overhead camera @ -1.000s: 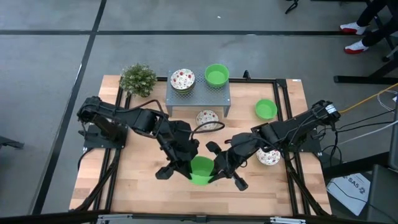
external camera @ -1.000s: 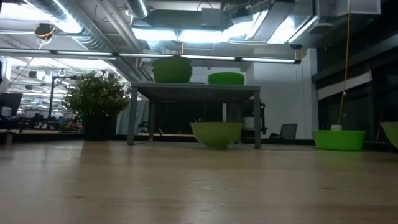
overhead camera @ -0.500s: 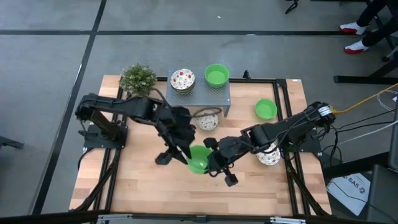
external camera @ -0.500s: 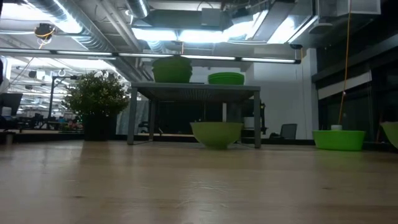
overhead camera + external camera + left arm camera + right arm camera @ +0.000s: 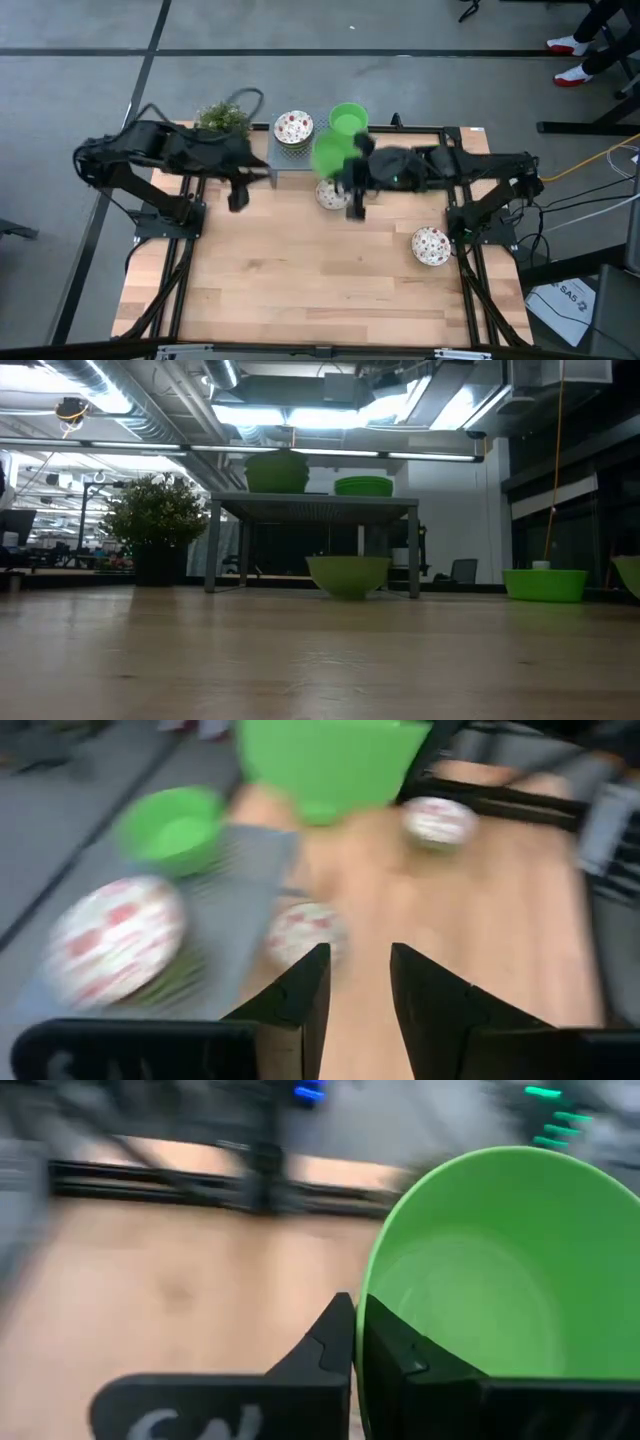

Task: Pick & Place Mini bowls
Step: Stack the green bowl on the green bowl

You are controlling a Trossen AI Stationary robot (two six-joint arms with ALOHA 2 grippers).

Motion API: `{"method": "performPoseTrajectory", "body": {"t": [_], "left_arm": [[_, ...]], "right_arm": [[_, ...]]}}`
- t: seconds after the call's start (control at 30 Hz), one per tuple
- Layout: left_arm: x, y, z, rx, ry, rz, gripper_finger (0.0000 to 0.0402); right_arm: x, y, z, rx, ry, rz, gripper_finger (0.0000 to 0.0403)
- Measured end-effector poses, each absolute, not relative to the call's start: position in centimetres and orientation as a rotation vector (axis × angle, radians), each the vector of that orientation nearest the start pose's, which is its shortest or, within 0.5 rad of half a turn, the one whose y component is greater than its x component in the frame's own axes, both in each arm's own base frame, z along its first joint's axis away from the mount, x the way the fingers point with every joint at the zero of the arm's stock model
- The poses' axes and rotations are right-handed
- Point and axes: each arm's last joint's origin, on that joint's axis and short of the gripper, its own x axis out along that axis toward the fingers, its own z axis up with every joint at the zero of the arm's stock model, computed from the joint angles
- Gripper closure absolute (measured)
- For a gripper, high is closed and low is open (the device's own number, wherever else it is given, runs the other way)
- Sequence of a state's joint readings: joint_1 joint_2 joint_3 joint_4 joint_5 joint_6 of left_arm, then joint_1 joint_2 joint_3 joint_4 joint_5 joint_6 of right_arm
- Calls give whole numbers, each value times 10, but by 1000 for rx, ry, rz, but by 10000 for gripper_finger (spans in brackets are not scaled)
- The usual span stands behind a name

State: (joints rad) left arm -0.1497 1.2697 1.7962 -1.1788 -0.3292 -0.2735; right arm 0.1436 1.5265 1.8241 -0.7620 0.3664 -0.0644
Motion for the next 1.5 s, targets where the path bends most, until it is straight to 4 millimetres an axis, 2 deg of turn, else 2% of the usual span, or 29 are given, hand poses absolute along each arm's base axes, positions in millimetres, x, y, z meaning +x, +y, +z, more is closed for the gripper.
{"method": "performPoseTrajectory", "body": {"t": [0.1, 0.27, 0.43, 0.73, 1.03, 1.23, 1.5], "left_arm": [[180, -14, 474, -174, 594, 436, 302], [161, -8, 469, -249, 616, 610, 300], [157, -7, 465, -277, 657, 660, 302], [160, 2, 464, -216, 613, 816, 304], [171, 32, 465, -223, 573, 975, 304], [182, 60, 477, -89, 511, 1007, 304], [183, 87, 497, 68, 400, 1070, 304]], "right_arm": [[306, 9, 452, -202, 506, -368, 393], [308, -31, 437, -204, 591, -497, 393], [305, -69, 420, -173, 662, -579, 393], [307, -126, 391, -126, 657, -551, 393], [313, -146, 368, -92, 724, -467, 393], [319, -150, 357, -84, 761, -465, 392], [331, -158, 338, -67, 814, -476, 392]]}}
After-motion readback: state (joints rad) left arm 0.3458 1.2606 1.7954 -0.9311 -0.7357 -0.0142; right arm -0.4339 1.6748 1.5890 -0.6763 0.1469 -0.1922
